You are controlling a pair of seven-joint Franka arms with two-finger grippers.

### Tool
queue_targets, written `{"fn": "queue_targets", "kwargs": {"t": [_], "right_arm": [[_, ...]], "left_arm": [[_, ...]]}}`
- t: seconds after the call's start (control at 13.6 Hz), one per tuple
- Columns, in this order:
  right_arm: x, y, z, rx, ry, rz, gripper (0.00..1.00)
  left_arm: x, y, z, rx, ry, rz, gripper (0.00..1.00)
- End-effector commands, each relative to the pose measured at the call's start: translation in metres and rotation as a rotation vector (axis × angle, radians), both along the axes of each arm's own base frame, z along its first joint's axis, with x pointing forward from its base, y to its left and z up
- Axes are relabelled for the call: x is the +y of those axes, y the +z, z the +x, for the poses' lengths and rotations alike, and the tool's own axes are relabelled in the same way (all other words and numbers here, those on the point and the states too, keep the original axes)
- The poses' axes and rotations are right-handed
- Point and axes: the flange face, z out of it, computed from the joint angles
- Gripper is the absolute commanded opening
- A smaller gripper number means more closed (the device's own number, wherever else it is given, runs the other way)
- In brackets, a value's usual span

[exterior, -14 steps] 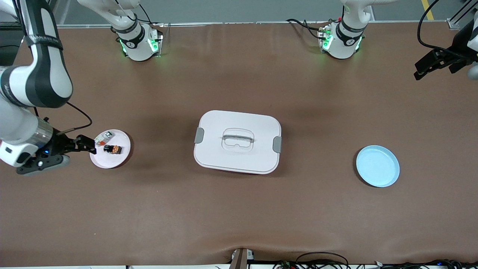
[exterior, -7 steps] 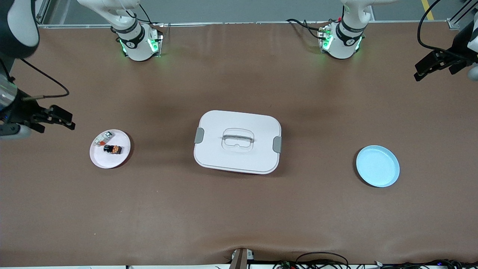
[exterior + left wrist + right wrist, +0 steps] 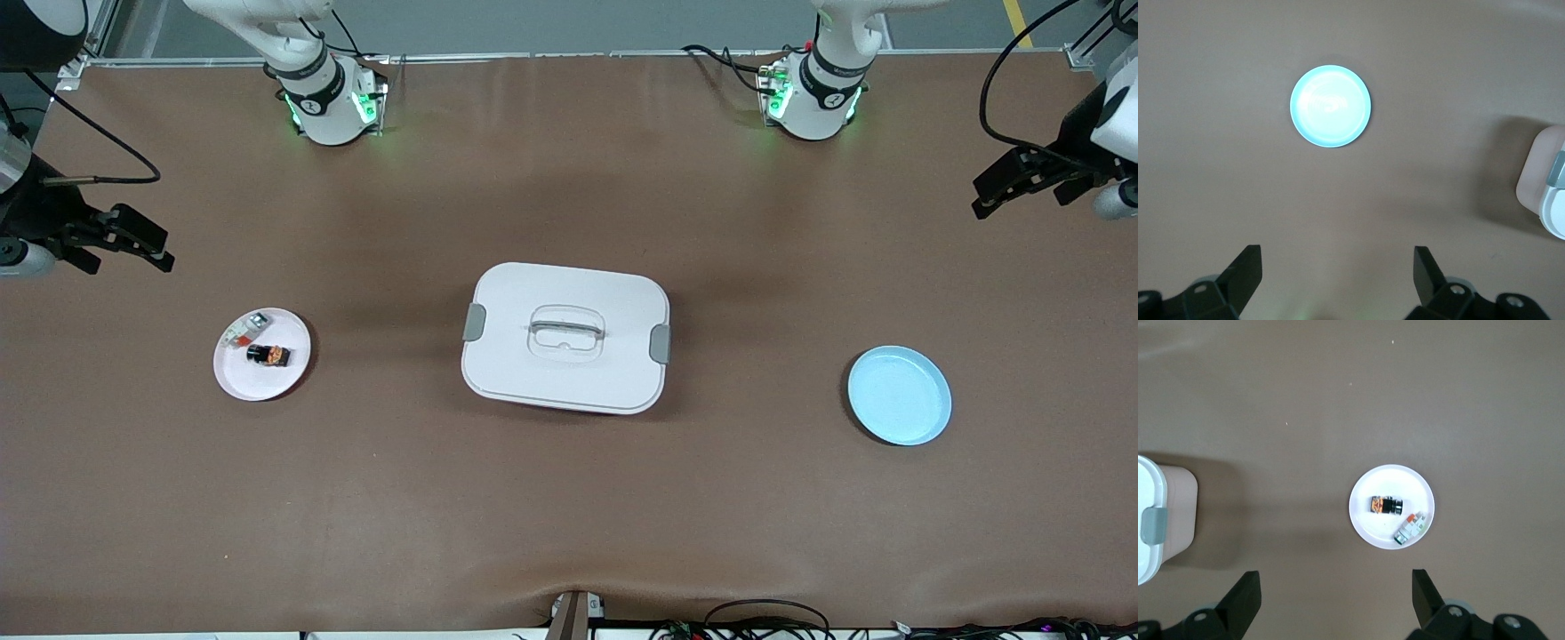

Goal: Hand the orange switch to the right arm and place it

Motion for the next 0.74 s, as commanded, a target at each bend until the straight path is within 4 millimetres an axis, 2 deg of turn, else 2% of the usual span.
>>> {"fn": "queue_targets", "kwargs": {"t": [0.0, 0.07, 0.66], "right_arm": [[0.0, 0.021, -0.009, 0.005, -0.017, -0.009, 1.0], [0.0, 0.031, -0.01, 0.004, -0.013, -0.011, 1.0], [-0.002, 0.044, -0.015, 0.023, -0.037, -0.008, 1.0]], "left_arm": [[-0.01, -0.001, 0.004, -0.019, -0.004, -0.023, 1.0], [-0.011, -0.002, 0.003, -0.017, -0.009, -0.021, 1.0], [-0.029, 0.002, -0.016, 0.02, -0.077, 0.007, 1.0]]}}
